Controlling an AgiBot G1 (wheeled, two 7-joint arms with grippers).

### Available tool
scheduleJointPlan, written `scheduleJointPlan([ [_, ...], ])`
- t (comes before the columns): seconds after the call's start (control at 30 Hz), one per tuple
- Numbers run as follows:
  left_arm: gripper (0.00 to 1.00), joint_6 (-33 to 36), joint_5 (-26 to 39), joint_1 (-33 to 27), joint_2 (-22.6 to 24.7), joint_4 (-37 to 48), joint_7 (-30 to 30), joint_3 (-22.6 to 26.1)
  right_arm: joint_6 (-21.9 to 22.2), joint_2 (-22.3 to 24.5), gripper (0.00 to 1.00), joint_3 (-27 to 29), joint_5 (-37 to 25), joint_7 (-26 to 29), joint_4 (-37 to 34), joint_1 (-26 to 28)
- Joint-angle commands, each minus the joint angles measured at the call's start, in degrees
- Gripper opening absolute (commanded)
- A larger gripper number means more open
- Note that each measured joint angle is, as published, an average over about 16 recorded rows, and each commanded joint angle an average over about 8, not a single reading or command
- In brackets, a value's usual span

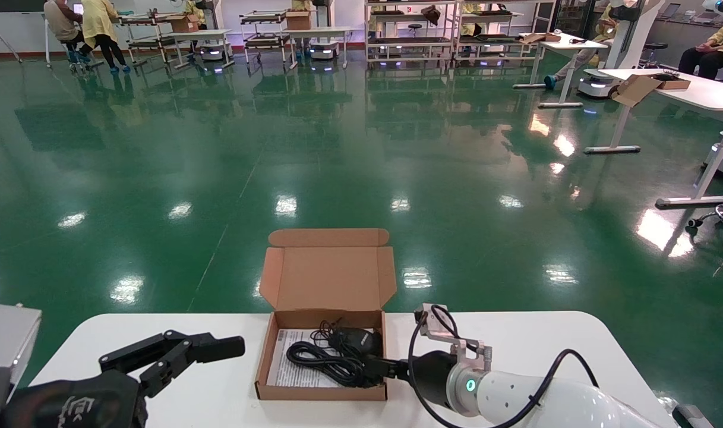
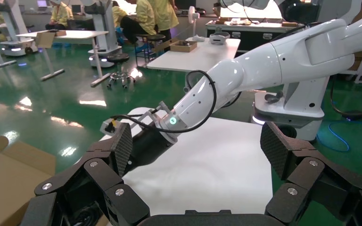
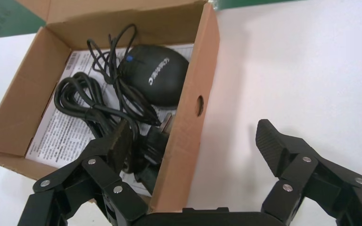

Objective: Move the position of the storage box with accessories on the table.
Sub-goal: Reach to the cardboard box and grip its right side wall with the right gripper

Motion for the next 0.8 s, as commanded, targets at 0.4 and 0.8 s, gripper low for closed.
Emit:
scheduleJointPlan([
  [0.4, 1.00, 0.00, 0.00, 0.00, 0.00, 0.00, 0.00, 0.00, 1.43, 0.12, 0.00, -2.75, 3.49, -0.19, -0.56, 0.01],
  [0.8, 1.00, 0.00, 0.00, 0.00, 0.00, 0.00, 0.00, 0.00, 1.54, 0.24, 0.00, -3.95, 6.63, -1.83, -1.63, -0.01],
])
